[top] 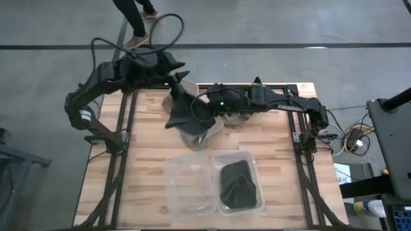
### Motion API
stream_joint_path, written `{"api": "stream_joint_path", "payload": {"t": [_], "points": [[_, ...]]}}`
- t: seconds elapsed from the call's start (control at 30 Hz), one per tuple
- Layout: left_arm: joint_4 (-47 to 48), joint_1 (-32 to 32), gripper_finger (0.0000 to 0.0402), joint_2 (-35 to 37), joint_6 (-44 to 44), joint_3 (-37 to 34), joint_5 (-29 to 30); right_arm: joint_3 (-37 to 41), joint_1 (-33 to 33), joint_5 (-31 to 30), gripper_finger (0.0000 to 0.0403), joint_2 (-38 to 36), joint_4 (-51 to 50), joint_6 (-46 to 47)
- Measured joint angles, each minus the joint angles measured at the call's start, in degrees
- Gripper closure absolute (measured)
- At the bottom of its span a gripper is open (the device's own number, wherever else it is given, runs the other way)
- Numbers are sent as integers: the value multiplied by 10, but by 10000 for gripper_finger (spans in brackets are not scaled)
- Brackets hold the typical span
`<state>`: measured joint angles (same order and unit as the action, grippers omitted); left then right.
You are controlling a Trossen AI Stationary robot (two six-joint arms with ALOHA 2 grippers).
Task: Pick & Place hat
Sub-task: Put the black cap into the right transparent bin
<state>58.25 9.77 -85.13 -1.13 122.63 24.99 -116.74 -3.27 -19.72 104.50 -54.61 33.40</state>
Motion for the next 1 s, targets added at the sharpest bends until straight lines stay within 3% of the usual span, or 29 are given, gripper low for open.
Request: {"api": "stream_joint_path", "payload": {"t": [0.23,0.47,0.63,0.83,1.0], "points": [[3,0,262,19,-105,19,-5,-91,-12,-147,394,-3,3,-21],[-4,-4,262,39,-250,19,-20,-184,-8,-266,394,-7,37,-129],[-11,-6,262,55,-336,19,-23,-179,-3,-270,394,-29,99,-187],[-37,-6,262,59,-392,18,-33,-179,-5,-323,394,-41,176,-247],[-52,-6,262,54,-418,18,-31,-179,2,-313,394,-43,274,-301]]}}
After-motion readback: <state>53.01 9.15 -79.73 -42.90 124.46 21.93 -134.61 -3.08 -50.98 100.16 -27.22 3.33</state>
